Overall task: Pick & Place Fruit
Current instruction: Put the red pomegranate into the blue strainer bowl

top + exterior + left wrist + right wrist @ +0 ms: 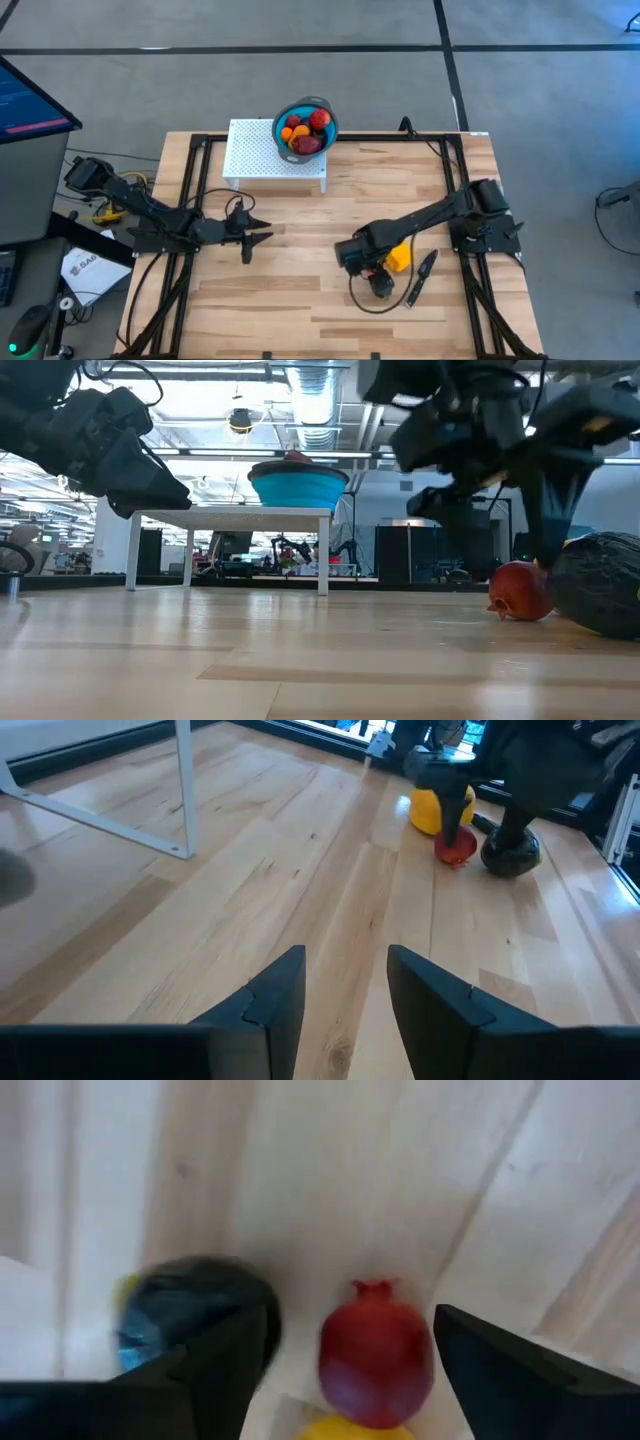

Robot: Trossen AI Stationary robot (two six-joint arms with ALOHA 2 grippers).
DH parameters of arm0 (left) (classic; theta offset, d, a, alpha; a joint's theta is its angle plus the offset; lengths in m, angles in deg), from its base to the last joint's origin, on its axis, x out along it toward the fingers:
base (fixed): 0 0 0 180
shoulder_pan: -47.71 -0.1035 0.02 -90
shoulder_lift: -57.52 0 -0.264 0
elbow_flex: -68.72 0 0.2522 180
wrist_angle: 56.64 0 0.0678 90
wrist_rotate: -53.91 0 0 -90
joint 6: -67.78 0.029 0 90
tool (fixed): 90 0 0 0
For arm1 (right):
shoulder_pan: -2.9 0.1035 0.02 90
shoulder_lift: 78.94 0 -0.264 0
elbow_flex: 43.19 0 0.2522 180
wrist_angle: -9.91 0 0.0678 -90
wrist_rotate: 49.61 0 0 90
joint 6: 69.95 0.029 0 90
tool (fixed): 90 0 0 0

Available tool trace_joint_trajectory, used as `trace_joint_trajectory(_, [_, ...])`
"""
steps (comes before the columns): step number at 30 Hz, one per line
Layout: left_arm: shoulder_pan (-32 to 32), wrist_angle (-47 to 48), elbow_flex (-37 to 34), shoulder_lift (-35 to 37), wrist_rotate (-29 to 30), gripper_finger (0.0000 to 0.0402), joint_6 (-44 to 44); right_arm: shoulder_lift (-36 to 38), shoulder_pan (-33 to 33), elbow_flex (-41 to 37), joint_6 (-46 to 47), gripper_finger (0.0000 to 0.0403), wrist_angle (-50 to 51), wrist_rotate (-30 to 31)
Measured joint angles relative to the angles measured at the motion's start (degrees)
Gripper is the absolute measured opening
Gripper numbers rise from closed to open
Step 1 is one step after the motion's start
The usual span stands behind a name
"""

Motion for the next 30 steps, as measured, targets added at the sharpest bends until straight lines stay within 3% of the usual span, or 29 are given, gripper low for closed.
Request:
trace_joint_trajectory(8, [0.0, -0.4, 0.0, 0.0, 0.0, 0.0135, 0.0, -6.4, -0.3, 5.2, -0.5, 0.0258, 9.0, 5.9])
trace_joint_trajectory(19, [0.1, -0.4, -0.1, 0.0, 0.0, 0.0135, 0.0, -6.4, -1.2, 5.0, -0.5, 0.0194, 7.5, 6.7])
trace_joint_trajectory(25, [0.1, -0.4, -0.1, 0.0, 0.0, 0.0135, 0.0, -6.2, -2.4, 5.0, -1.0, 0.0163, -3.2, 6.7])
trace_joint_trajectory(30, [0.1, -0.4, -0.1, 0.0, 0.0, 0.0135, 0.0, -6.4, -4.5, 4.9, 1.6, 0.0174, -27.2, 6.7])
